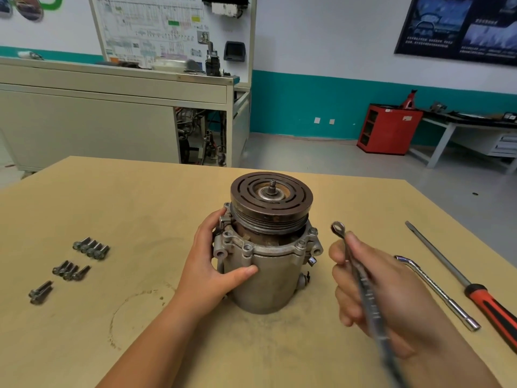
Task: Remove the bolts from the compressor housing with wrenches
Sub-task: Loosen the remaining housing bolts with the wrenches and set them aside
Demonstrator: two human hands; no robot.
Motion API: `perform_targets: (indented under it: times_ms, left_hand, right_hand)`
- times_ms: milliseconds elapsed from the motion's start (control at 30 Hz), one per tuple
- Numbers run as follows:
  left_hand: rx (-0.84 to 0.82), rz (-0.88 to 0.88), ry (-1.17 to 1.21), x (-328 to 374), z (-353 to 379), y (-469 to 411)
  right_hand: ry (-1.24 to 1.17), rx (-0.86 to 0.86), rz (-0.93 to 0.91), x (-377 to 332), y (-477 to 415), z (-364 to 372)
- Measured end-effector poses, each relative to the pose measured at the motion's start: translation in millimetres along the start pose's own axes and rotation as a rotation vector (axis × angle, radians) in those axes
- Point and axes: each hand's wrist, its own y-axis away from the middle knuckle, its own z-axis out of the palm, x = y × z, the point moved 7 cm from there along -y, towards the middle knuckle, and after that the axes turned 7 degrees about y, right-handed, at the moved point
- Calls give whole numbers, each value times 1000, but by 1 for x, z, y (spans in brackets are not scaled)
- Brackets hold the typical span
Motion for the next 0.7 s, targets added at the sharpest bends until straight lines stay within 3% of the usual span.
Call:
perform_targets:
  times_ms: [433, 700]
  left_hand:
    - [0, 3, 9, -1, 1, 0]
    - [10, 8, 26, 0, 1, 0]
  right_hand:
    - [-28, -123, -18, 22, -6, 71]
    - [-83, -76, 8, 24, -16, 64]
